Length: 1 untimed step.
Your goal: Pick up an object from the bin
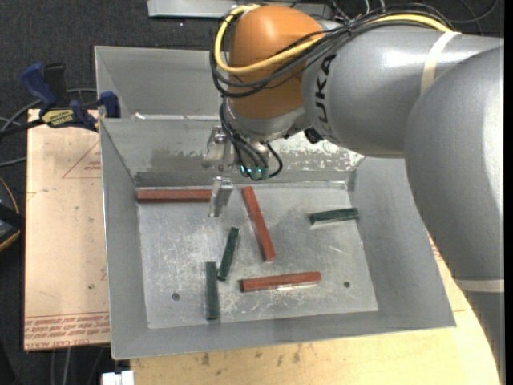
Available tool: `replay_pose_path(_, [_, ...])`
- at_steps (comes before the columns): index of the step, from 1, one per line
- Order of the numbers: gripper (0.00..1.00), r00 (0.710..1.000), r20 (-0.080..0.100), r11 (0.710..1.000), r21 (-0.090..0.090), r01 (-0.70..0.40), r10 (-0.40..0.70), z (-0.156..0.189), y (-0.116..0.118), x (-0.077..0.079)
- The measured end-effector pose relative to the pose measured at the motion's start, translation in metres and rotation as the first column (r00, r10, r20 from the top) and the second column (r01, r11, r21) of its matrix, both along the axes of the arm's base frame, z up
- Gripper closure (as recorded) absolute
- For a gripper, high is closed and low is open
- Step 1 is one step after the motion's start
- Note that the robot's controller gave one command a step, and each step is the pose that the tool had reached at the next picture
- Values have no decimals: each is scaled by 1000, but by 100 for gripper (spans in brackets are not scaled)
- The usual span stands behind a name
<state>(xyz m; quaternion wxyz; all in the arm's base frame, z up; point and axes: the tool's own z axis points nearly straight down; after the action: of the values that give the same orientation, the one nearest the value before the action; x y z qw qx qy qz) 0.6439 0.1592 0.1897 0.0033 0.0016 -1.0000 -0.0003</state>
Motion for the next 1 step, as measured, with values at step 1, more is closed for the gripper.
replay_pose_path(1, [0,1000,8,1000,1,3,-3,5,-1,2])
